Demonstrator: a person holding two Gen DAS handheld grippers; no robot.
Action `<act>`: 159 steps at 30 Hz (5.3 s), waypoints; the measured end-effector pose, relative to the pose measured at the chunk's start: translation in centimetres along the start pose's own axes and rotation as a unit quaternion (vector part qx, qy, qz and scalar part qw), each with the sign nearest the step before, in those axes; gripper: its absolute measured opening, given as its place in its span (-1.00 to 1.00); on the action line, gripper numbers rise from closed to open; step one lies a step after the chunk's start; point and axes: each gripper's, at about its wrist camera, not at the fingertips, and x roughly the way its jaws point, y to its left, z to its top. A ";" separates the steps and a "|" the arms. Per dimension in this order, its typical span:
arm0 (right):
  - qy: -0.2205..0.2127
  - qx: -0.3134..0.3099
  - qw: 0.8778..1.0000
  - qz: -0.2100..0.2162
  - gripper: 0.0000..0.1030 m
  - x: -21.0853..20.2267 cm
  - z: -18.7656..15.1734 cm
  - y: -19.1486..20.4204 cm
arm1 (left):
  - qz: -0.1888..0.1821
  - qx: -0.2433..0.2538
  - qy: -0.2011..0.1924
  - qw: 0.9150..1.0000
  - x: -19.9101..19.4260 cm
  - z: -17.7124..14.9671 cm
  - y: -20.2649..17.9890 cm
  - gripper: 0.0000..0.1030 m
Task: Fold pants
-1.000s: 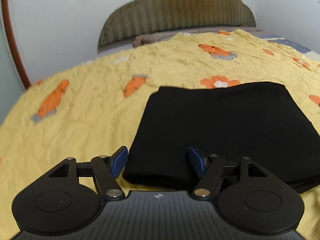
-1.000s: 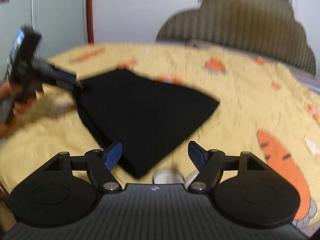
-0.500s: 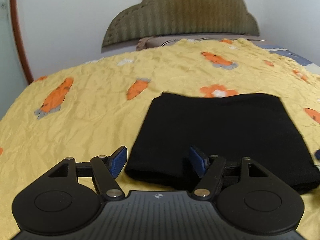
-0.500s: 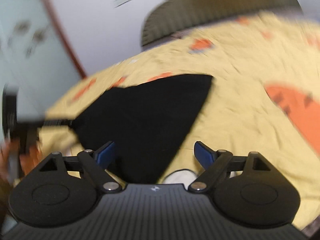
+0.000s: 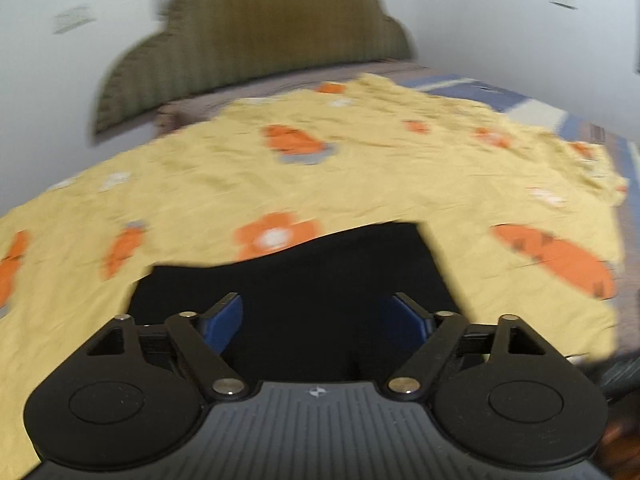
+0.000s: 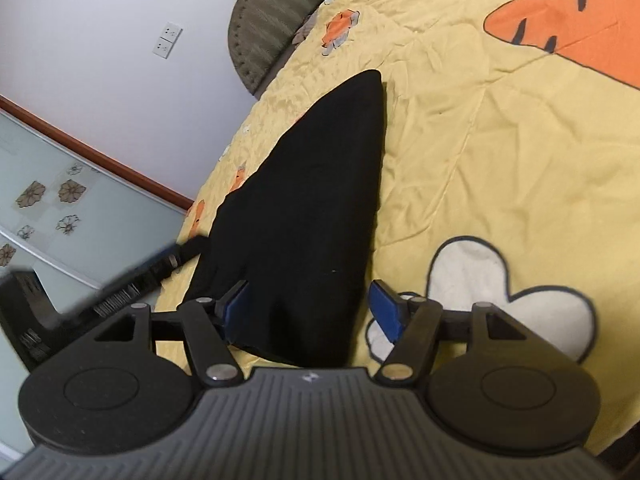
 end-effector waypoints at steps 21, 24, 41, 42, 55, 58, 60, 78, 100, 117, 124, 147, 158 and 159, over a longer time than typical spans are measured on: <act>-0.052 -0.379 0.910 -0.161 -0.47 3.0 -6.4 9.8 | 0.098 0.310 0.172 0.930 9.0 1.7 -14.2 0.61; -0.058 -0.397 0.902 -0.161 -0.47 3.0 -6.9 10.2 | 0.111 0.316 0.171 0.927 9.6 1.4 -14.0 0.61; -0.009 -0.142 0.989 -0.035 -0.46 0.9 -2.8 3.5 | 0.019 0.061 0.169 0.983 9.4 2.9 -7.8 -0.75; -0.005 -0.146 0.989 -0.033 -0.48 1.0 -2.7 3.6 | 0.017 0.052 0.166 0.985 9.3 3.0 -7.6 -0.76; -0.045 -0.201 0.978 -0.042 -0.73 -4.4 -0.4 2.8 | -0.012 0.005 0.128 0.992 9.7 6.1 -9.7 -0.79; -0.059 -0.197 0.977 -0.055 -0.74 -6.2 0.7 1.6 | -0.026 -0.002 0.127 0.992 10.7 6.4 -11.4 -0.78; -0.066 -0.184 0.979 -0.063 -0.74 -7.1 1.0 0.7 | -0.033 -0.005 0.125 0.992 11.6 6.3 -12.4 -0.76; -0.147 -0.227 0.953 -0.134 -0.17 -10.3 1.2 2.1 | 0.028 -0.124 0.012 0.992 5.3 4.6 -3.0 -0.46; -0.080 -0.286 0.925 -0.236 0.18 -3.6 1.4 2.7 | 0.153 -0.090 0.005 0.984 4.5 -3.5 0.1 0.49; -0.089 -0.362 0.890 -0.262 0.45 -4.1 -2.6 5.6 | 0.179 -0.088 0.010 0.980 2.5 -4.6 -1.1 0.49; -0.111 -0.381 0.884 -0.248 0.60 -7.2 -4.3 7.7 | 0.174 -0.096 0.007 0.980 0.7 -5.0 -2.1 0.49; -0.142 -0.353 0.896 -0.230 1.00 -12.6 -10.0 10.6 | 0.180 -0.107 -0.020 0.978 -5.9 -7.2 -4.7 0.59; -0.131 -0.341 0.889 -0.277 1.00 -10.2 -12.5 10.7 | 0.175 -0.110 0.000 0.978 -5.7 -9.1 -4.8 0.59; -0.128 -0.345 0.887 -0.279 1.00 -10.1 -12.6 10.7 | 0.177 -0.108 0.002 0.978 -5.6 -9.3 -4.9 0.59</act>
